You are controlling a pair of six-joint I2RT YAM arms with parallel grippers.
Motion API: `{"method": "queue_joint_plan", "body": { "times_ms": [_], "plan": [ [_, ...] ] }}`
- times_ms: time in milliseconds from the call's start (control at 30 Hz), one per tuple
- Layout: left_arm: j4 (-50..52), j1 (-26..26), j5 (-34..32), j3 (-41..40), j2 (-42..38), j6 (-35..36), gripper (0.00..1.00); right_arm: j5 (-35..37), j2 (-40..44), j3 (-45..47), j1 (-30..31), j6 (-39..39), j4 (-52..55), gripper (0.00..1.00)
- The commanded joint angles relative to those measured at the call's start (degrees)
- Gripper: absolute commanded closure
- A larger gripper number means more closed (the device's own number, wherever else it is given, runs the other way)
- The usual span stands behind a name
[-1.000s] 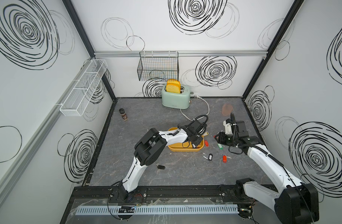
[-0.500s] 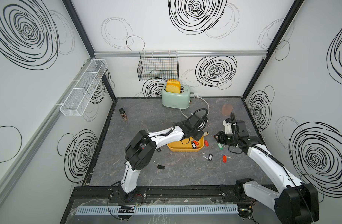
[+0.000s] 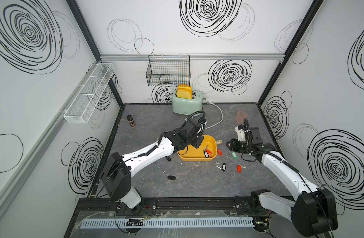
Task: Take the keys out of the storage box
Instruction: Place the key at the center of the board.
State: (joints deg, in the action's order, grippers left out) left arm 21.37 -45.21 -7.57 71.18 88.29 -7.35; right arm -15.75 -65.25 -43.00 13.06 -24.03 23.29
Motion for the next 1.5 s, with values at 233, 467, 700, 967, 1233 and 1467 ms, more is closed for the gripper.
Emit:
{"method": "queue_joint_plan", "body": {
  "times_ms": [233, 467, 700, 967, 1233, 1467],
  "plan": [
    [12.6, 8.9, -10.9, -13.9, -15.1, -13.6, 1.00, -0.9, -3.9, -2.1, 3.4, -0.8, -3.5, 0.65],
    [19.1, 18.1, -12.5, -20.6, -18.5, -26.9, 1.00, -1.1, -5.0, -2.1, 3.8, -0.7, -4.5, 0.65],
    [19.5, 24.9, -8.4, -26.1, -18.7, -33.7, 1.00, -0.9, -5.1, -1.6, 3.8, -0.4, -4.6, 0.65],
    [19.5, 26.0, -4.7, -30.2, -19.3, -36.8, 1.00, -0.8, -6.0, -1.9, 3.8, -0.1, -4.8, 0.65],
    [23.2, 25.1, -2.6, -30.7, -19.3, -38.5, 1.00, -0.9, -6.5, -2.0, 3.8, -0.1, -5.0, 0.65],
    [27.6, 25.1, -0.1, -32.6, -23.0, -38.9, 1.00, -1.1, -6.5, -1.1, 3.8, -0.4, -5.9, 0.65]
  ]
}}
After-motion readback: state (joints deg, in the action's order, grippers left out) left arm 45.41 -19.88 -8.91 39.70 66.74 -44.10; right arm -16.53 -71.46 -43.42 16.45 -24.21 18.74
